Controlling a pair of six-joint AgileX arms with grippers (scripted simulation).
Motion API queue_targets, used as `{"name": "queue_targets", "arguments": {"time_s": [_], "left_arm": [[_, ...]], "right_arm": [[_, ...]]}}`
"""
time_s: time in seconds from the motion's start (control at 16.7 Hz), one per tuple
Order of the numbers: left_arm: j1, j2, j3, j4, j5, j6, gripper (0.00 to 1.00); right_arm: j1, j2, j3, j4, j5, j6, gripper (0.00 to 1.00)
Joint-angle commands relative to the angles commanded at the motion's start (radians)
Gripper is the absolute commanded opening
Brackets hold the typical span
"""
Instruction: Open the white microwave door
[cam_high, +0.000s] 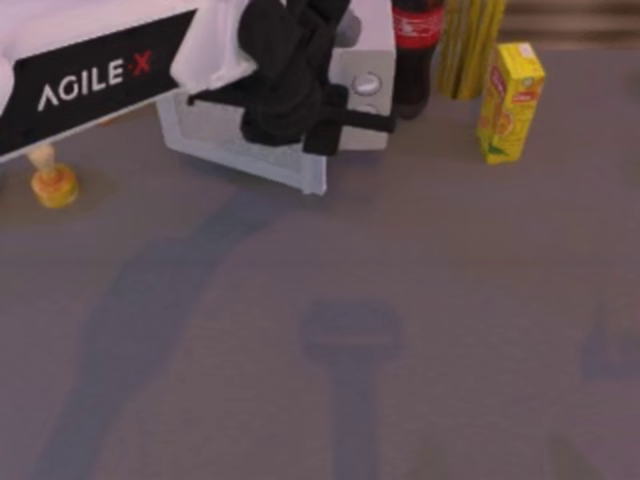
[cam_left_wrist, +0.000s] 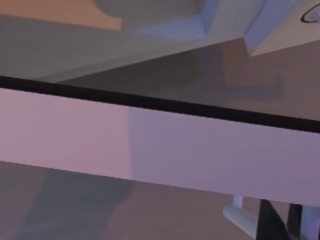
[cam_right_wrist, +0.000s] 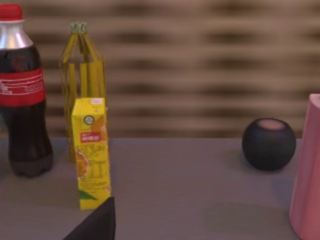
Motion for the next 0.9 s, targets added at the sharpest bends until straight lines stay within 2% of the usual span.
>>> {"name": "queue_targets", "arguments": {"time_s": [0.9], "left_arm": [[0.002, -0.009, -0.011, 0.007, 0.004, 0.01, 0.0]], "right_arm": [[0.0, 0.0, 0.0, 0.0, 0.0, 0.0, 1.0]]}}
